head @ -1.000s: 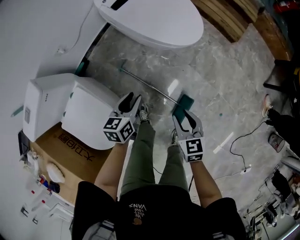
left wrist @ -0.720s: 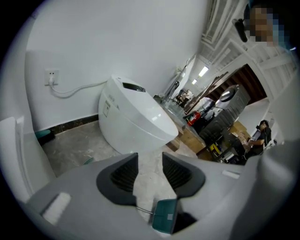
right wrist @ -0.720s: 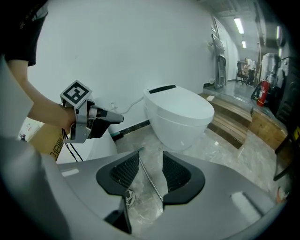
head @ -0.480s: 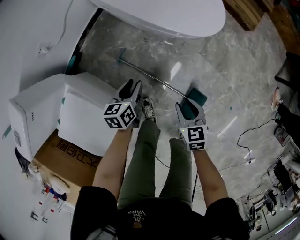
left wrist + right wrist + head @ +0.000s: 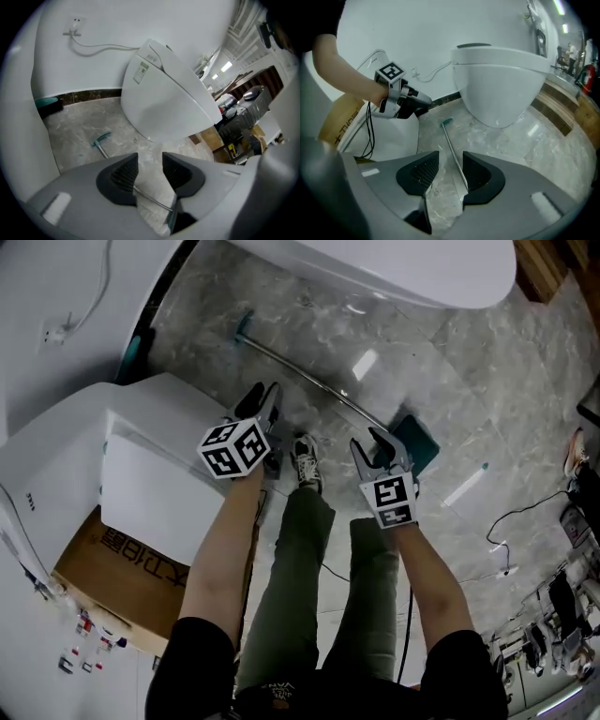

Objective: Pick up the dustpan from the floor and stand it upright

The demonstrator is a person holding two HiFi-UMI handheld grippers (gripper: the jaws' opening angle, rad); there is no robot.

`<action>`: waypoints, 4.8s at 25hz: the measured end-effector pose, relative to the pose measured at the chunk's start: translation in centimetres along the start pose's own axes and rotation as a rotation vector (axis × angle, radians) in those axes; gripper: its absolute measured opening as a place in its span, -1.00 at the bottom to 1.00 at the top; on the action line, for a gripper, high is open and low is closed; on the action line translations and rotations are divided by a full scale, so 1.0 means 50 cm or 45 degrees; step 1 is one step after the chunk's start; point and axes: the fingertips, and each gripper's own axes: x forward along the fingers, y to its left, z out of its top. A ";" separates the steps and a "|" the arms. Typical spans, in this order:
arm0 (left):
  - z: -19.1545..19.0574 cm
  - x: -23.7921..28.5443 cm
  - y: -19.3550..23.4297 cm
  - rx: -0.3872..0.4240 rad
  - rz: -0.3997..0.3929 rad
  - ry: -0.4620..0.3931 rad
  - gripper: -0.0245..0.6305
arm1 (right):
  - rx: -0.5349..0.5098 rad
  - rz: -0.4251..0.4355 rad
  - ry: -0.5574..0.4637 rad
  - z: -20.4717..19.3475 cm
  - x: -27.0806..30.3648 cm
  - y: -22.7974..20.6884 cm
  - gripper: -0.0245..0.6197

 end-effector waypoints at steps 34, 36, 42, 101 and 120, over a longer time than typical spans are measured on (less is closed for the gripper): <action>-0.225 0.384 0.306 -0.068 0.067 0.238 -0.30 | -0.315 0.148 0.365 -0.350 0.508 -0.083 -0.50; -0.226 0.394 0.314 -0.084 0.079 0.251 -0.29 | -0.328 0.154 0.382 -0.358 0.516 -0.086 -0.50; -0.234 0.409 0.327 -0.163 0.098 0.258 -0.26 | -0.381 0.179 0.405 -0.369 0.524 -0.091 -0.67; 0.065 -0.072 -0.431 0.350 -0.176 -0.295 -0.50 | -0.012 0.020 -0.476 0.161 -0.433 -0.148 -0.54; 0.357 -0.240 -0.199 0.523 -0.007 -0.429 -0.50 | -0.005 0.037 -0.580 0.423 -0.355 -0.004 -0.54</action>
